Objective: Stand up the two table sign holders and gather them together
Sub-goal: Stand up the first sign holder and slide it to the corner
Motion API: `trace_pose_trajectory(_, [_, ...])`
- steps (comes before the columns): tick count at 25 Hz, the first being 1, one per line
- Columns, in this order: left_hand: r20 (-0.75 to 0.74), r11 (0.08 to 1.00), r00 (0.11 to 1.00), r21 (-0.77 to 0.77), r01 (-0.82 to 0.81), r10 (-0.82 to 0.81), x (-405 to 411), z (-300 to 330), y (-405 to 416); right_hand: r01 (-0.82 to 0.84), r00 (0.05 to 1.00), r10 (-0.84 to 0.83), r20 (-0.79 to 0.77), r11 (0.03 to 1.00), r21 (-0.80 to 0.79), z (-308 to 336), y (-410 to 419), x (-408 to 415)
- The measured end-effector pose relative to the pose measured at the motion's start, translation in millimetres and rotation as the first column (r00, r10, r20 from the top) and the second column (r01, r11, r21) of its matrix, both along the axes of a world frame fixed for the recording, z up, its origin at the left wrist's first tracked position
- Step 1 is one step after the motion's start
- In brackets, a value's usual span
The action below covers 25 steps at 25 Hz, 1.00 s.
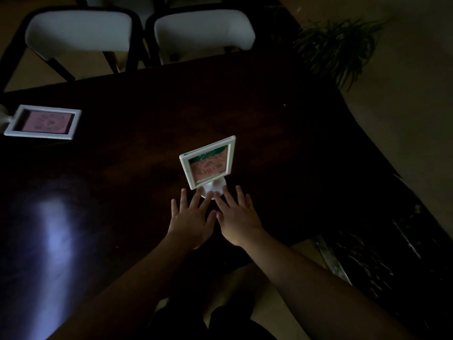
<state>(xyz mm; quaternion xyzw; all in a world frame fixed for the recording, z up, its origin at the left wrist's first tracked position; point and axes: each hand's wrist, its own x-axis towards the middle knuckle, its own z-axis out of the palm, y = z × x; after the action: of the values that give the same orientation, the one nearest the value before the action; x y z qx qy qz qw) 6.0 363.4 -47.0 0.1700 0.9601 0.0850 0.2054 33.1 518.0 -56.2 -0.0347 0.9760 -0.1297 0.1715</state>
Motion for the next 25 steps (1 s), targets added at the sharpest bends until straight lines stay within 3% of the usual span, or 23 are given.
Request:
trace_pose_trajectory(10, [-0.069,0.979,0.977,-0.032,0.200,-0.202,-21,-8,72,0.114,0.993,-0.113,-0.030,0.993,0.033,-5,80,4])
trace_pose_trajectory(25, [-0.091,0.964,0.960,0.008,0.266,-0.264,-82,-15,135,0.182,0.981,-0.175,-0.085,0.980,0.080,-17,137,-43])
